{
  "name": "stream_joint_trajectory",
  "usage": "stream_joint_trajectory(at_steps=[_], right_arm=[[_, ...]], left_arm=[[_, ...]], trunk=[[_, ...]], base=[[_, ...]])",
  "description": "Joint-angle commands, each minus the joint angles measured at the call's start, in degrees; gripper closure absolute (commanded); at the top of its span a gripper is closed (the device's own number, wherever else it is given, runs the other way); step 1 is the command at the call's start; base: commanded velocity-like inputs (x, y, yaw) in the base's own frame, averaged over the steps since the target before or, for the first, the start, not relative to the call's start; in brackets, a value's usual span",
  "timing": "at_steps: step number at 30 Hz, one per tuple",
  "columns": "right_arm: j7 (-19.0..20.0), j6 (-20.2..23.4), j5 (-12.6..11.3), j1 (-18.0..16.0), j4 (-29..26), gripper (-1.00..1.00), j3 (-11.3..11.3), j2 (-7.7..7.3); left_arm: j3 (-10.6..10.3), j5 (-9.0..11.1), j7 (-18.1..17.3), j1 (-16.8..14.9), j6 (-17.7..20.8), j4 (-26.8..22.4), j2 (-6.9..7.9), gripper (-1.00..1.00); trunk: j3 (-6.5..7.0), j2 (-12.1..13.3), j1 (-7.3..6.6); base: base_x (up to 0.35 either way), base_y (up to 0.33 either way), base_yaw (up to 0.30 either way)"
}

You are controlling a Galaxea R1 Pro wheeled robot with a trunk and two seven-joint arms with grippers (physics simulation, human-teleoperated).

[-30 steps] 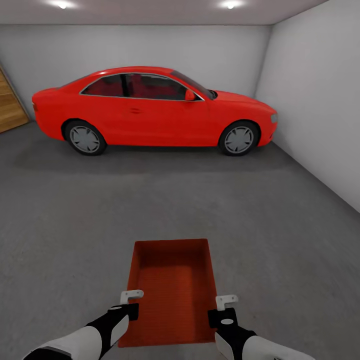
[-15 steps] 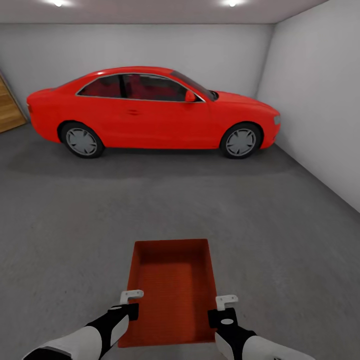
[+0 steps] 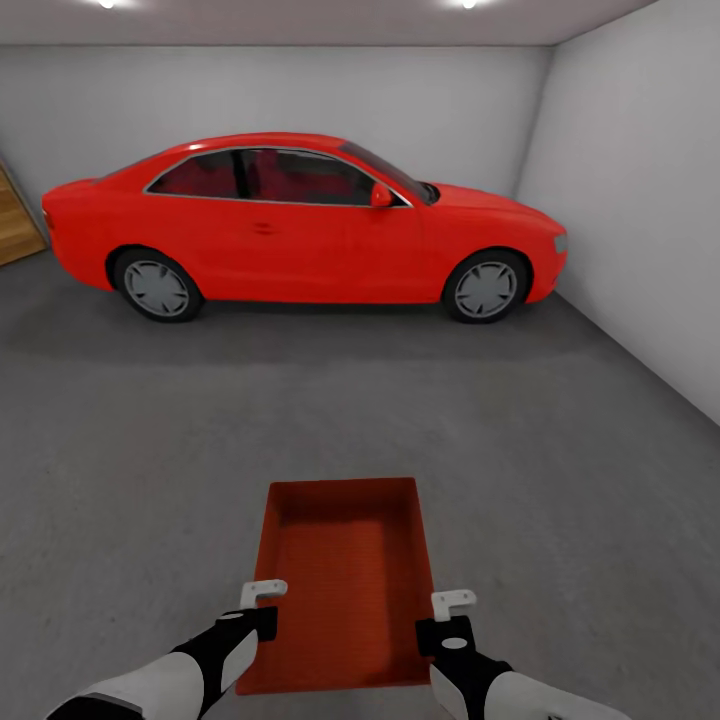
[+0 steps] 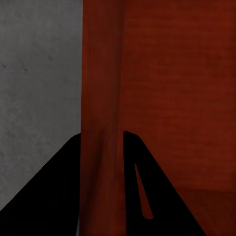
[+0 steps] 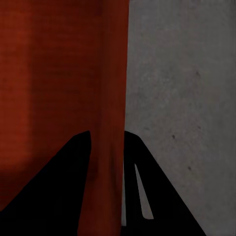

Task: Move the two storage containers from the living room to the garage. In the garage, place one container on the floor and stack the other container on top of it (either order is fine).

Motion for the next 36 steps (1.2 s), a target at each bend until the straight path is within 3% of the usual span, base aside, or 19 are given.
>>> stream_joint_trajectory(at_steps=[1,12,36], right_arm=[[-0.78,-1.09,0.35,-0.05,0.10,1.00,-0.85,-0.19],[-0.78,-1.10,0.35,-0.04,0.11,1.00,-0.85,-0.20],[-0.69,-1.13,0.35,-0.06,0.10,1.00,-0.85,-0.16]], left_arm=[[4.28,1.95,0.70,-0.02,0.45,-0.03,0.77,1.00],[4.28,1.96,0.72,-0.02,0.45,-0.03,0.77,1.00],[4.31,1.94,0.72,-0.02,0.45,-0.03,0.77,1.00]], trunk=[[-0.07,-0.06,0.05],[-0.07,-0.06,0.05],[-0.07,-0.06,0.05]], base=[[0.320,0.000,0.000],[0.287,0.000,0.000],[0.009,0.000,-0.006]])
